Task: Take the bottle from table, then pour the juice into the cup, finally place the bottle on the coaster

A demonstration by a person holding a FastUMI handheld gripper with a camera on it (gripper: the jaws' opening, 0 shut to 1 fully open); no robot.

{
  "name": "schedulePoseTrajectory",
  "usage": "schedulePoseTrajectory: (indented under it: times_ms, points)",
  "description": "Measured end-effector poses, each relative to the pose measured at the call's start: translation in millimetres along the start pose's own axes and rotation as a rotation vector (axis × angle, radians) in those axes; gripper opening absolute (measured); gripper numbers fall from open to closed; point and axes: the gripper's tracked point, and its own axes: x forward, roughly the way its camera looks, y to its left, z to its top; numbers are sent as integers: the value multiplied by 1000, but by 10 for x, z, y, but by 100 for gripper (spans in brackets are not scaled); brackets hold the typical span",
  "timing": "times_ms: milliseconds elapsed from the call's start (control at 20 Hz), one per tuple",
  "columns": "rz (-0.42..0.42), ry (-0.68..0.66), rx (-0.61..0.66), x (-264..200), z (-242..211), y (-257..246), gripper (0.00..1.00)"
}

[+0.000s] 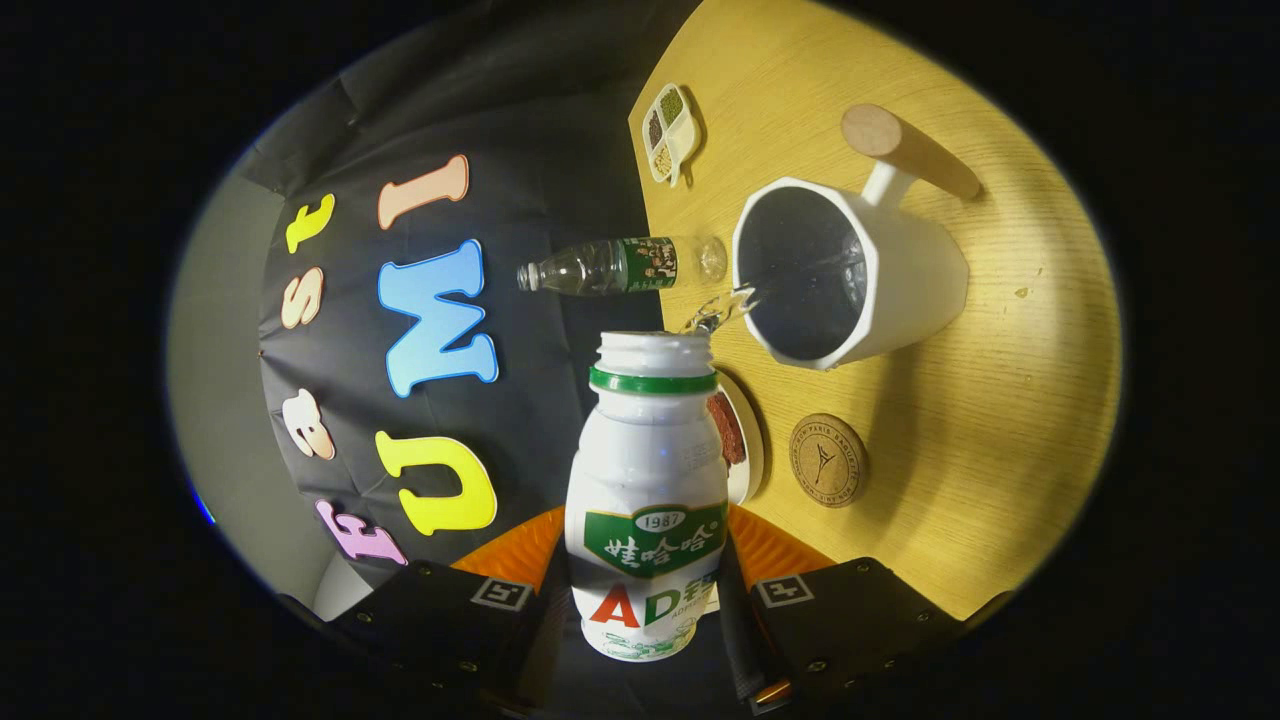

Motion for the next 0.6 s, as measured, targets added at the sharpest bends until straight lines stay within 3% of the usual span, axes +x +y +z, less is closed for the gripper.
schedulePoseTrajectory:
  times_ms: [600]
  points:
    - [-3,-2,45,-9,84,-68,66]
